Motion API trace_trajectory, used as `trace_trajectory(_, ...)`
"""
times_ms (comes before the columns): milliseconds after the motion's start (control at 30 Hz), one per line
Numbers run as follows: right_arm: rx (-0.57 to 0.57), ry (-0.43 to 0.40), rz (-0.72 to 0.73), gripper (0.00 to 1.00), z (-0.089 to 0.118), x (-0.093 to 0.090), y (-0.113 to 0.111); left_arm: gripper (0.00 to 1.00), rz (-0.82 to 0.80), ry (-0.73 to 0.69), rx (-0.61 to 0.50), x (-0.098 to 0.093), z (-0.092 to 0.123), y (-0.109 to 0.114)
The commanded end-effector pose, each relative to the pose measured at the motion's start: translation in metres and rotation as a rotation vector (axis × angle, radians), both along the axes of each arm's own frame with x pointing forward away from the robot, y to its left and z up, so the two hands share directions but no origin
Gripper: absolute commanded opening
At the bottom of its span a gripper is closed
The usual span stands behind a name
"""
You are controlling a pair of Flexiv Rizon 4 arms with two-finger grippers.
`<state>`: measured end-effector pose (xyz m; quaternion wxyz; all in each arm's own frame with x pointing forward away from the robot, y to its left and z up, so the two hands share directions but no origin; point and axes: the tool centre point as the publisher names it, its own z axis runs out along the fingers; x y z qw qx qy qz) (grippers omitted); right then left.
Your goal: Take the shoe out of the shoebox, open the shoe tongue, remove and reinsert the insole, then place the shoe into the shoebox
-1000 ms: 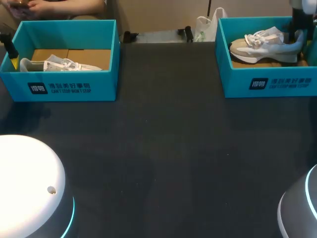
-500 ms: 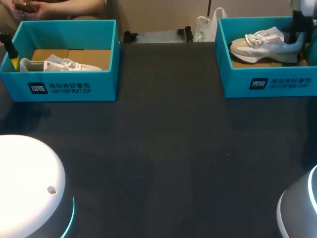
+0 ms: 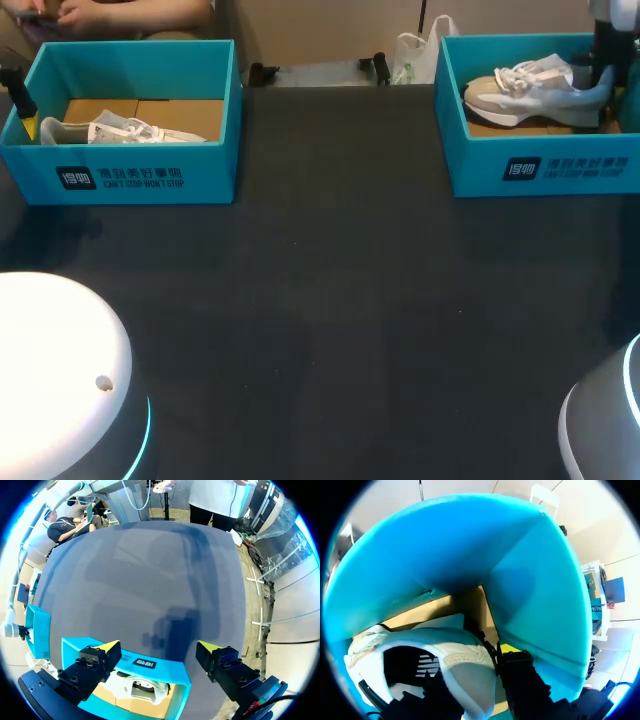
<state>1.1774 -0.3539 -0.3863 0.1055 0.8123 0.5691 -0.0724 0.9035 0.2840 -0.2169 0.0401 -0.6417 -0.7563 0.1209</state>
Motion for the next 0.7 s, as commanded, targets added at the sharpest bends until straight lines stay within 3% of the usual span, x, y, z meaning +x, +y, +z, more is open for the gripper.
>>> trace_trajectory(33,-0.005,0.009,-0.002,0.00,0.002,0.004,-0.004,1.00,0.000,-0.001,0.003,-0.001,0.001,0.000)
trace_trajectory(700,-0.015,-0.048,0.043,0.00,0.070,-0.014,0.005,1.00,0.000,-0.001,0.003,-0.001,0.001,0.000)
